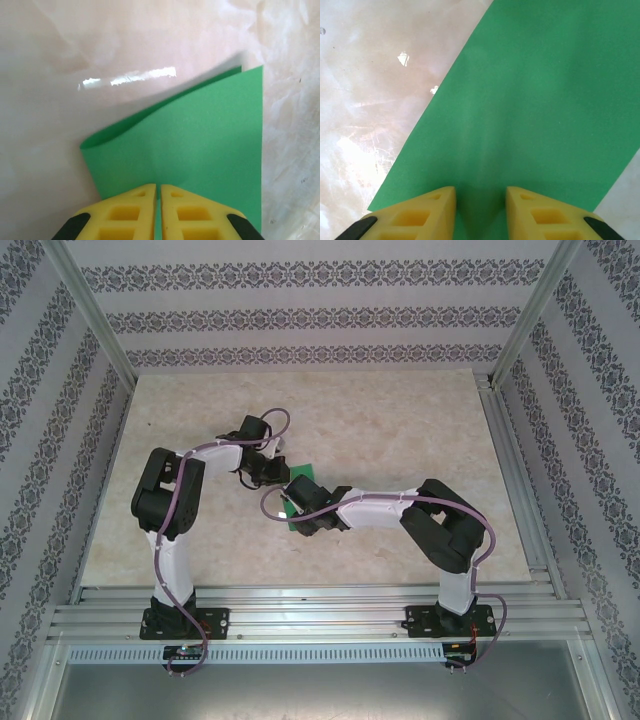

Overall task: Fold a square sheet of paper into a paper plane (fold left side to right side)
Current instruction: First fold the square sheet of paper in half at the center of the table.

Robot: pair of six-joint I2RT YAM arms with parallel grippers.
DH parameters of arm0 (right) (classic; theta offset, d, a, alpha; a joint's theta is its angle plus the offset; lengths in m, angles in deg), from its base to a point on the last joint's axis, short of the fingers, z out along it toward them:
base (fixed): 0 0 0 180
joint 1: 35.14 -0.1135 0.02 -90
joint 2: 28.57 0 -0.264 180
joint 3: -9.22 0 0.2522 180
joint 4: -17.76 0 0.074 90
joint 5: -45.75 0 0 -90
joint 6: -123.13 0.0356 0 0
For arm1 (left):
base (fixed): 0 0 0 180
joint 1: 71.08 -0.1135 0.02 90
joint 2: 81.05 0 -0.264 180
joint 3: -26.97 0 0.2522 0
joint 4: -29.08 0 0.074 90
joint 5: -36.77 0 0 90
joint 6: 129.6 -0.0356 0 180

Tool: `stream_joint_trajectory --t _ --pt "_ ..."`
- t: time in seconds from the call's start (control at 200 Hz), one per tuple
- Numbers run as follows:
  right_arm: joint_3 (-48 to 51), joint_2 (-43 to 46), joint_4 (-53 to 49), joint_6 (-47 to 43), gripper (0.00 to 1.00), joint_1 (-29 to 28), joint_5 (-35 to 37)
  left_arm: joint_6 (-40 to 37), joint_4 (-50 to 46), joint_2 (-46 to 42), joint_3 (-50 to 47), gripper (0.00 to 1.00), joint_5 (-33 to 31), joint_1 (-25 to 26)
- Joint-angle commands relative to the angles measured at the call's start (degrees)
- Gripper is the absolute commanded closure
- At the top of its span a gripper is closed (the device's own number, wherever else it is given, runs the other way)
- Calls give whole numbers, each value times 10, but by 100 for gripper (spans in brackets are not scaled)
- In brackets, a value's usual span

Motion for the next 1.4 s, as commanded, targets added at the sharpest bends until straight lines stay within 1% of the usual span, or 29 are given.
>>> stream_joint_trajectory --t 0.0,0.345,0.44,0.525,0.654,0.774,0.899,0.959,1.039,1.119,1.189,1.204,1.284,1.319,1.394 --pt "20 -35 -96 -12 68 -9 -2 -17 0 19 29 87 -16 -20" --pt "19 -35 -98 -12 68 -9 -2 -33 -36 70 104 87 -23 -37" --pt "20 -34 -98 -13 68 -9 -3 -37 -42 80 117 87 -28 -48" --pt "21 -32 -96 -12 68 -8 -3 -38 -42 85 125 87 -19 -61" --pt "17 -24 -88 -12 63 -5 -13 -48 -56 64 145 86 -9 -72" --pt "-13 -8 -98 -13 59 -4 -15 -58 -87 23 167 80 -11 -79" --pt "-44 27 -120 -15 51 0 -6 -63 -109 -29 167 72 -18 -85" --pt "-53 52 -130 -13 47 4 -3 -63 -114 -58 153 68 -22 -86" --pt "-50 93 -130 -6 42 10 -10 -57 -102 -105 107 65 -21 -87" --pt "-35 136 -127 5 38 21 -19 -40 -76 -158 41 64 -11 -87" --pt "-8 170 -108 23 38 41 -50 -14 -36 -206 -34 64 15 -83" --pt "-1 177 -100 28 38 45 -62 -6 -26 -216 -50 64 21 -81" --pt "33 198 -44 71 49 70 -138 29 31 -248 -127 68 50 -61" --pt "42 200 -16 93 53 76 -175 43 51 -251 -151 71 64 -49" --pt "56 195 36 140 60 77 -224 79 106 -247 -193 76 89 -26"
